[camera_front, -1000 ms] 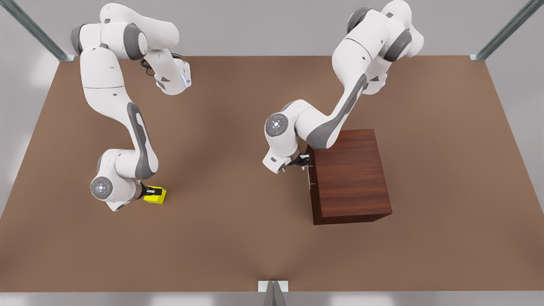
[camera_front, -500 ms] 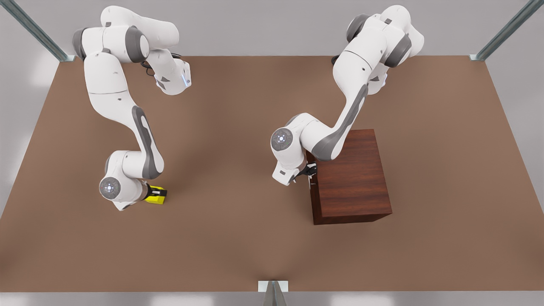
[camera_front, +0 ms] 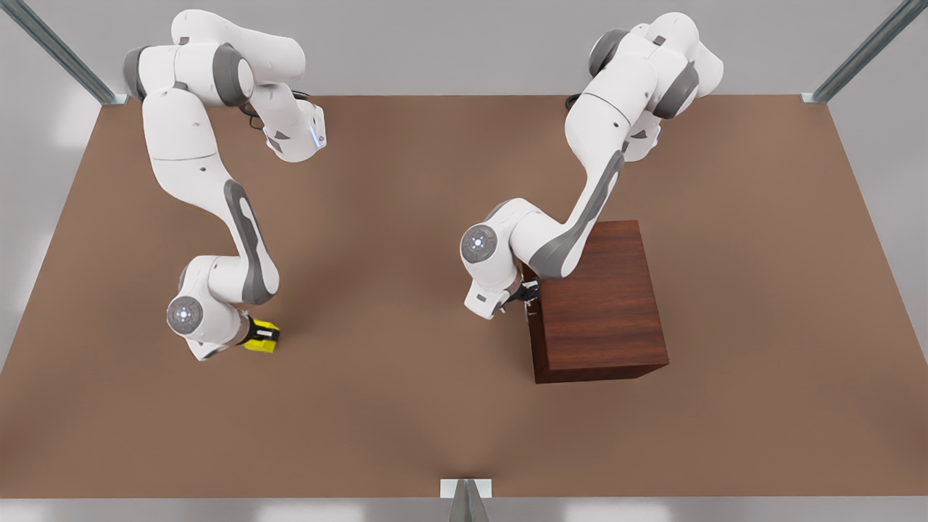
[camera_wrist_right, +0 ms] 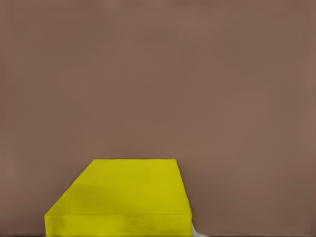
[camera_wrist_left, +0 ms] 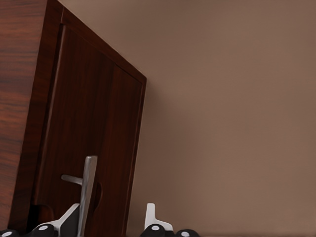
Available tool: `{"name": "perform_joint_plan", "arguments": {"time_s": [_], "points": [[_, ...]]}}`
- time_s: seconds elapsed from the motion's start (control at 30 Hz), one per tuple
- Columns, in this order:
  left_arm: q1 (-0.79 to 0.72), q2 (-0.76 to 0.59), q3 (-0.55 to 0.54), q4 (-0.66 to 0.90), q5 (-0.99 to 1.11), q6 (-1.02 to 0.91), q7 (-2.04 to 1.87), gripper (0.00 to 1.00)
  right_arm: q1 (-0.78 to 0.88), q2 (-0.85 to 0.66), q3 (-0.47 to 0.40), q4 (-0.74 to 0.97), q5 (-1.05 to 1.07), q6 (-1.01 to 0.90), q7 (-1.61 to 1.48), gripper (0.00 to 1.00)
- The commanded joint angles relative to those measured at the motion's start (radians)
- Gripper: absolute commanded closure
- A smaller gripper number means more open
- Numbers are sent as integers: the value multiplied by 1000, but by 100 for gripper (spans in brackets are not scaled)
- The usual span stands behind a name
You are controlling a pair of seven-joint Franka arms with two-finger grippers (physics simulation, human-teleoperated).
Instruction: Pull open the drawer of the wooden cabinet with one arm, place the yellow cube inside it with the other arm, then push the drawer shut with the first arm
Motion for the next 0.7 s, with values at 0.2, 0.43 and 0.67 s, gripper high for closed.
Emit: {"name": "perform_joint_plan", "arguments": {"time_s": [0.2,0.43,0.67], "points": [[-12,9,-21,40,-3,47,-25,32,8,-155,95,65,-18,-185,19,45],[-52,35,-21,89,-3,51,-53,32,72,-167,199,248,-38,-331,207,45],[-85,37,-44,106,-4,73,-102,32,-92,-304,193,145,-66,-438,58,45]]}}
